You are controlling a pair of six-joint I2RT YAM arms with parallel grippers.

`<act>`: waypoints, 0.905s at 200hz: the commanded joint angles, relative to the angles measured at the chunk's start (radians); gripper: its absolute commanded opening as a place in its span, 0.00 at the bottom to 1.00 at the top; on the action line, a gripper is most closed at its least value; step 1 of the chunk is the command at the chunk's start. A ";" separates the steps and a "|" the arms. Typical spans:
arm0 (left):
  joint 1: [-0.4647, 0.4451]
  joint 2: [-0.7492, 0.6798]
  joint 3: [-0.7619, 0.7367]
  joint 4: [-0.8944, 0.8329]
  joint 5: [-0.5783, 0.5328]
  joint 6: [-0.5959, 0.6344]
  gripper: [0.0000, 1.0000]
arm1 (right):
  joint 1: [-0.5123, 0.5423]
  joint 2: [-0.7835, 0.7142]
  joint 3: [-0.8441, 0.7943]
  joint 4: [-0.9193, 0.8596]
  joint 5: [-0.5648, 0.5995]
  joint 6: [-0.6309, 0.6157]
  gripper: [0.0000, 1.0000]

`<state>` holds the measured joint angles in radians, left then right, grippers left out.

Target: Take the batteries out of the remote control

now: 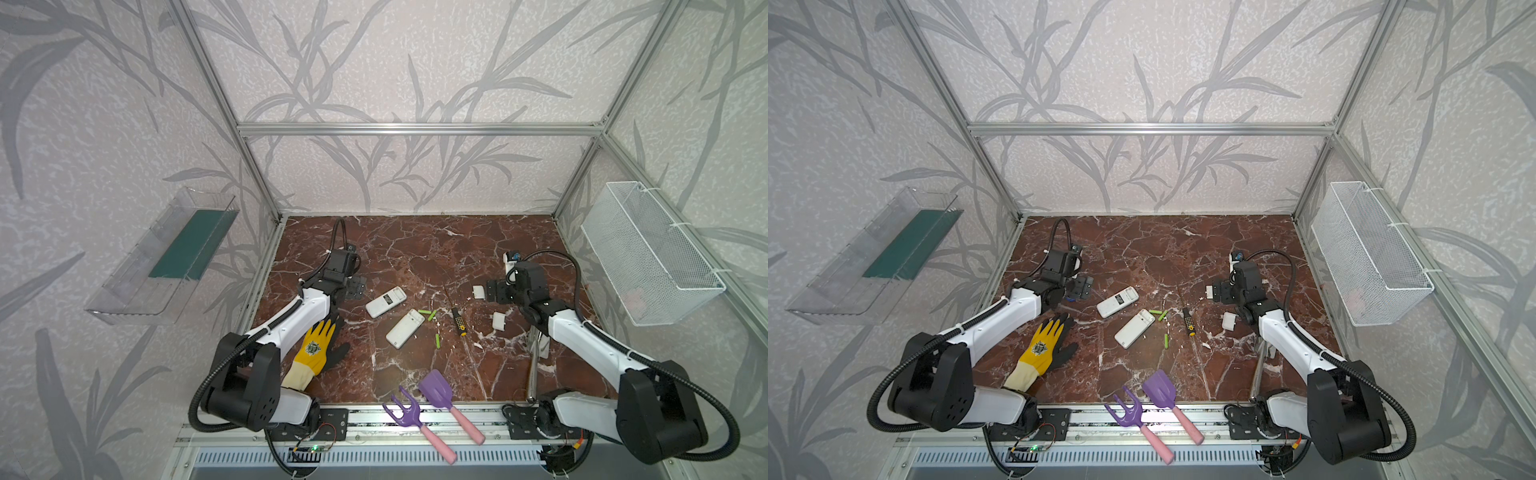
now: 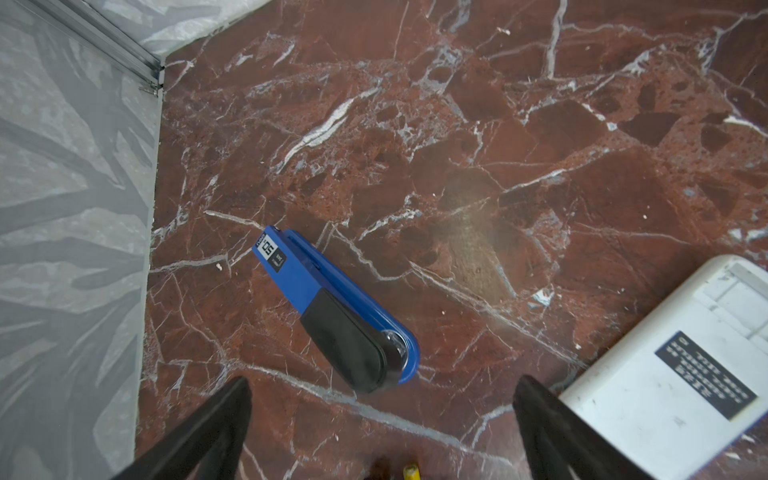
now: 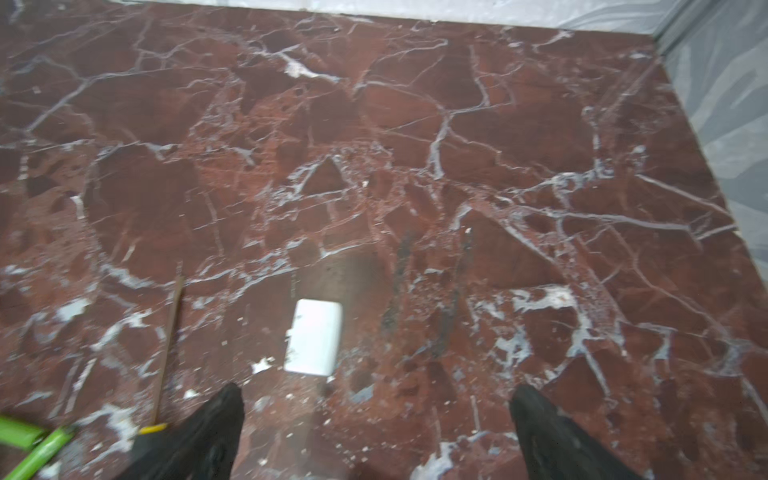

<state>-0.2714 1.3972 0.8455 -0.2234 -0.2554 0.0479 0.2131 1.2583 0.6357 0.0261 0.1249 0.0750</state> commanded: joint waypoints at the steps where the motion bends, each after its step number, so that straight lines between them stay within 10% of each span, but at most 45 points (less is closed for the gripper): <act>1: 0.040 -0.042 -0.070 0.218 0.065 0.009 0.99 | -0.027 0.039 -0.072 0.237 -0.021 -0.101 0.99; 101: 0.222 0.039 -0.287 0.699 0.239 0.022 0.99 | -0.080 0.338 -0.276 1.005 -0.054 -0.174 0.99; 181: 0.344 0.114 -0.396 0.982 0.393 -0.059 0.99 | -0.080 0.330 -0.274 0.985 -0.080 -0.184 0.99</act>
<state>0.0616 1.5162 0.4881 0.6315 0.0788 0.0185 0.1364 1.5898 0.3477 0.9527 0.0437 -0.1024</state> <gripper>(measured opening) 0.993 0.992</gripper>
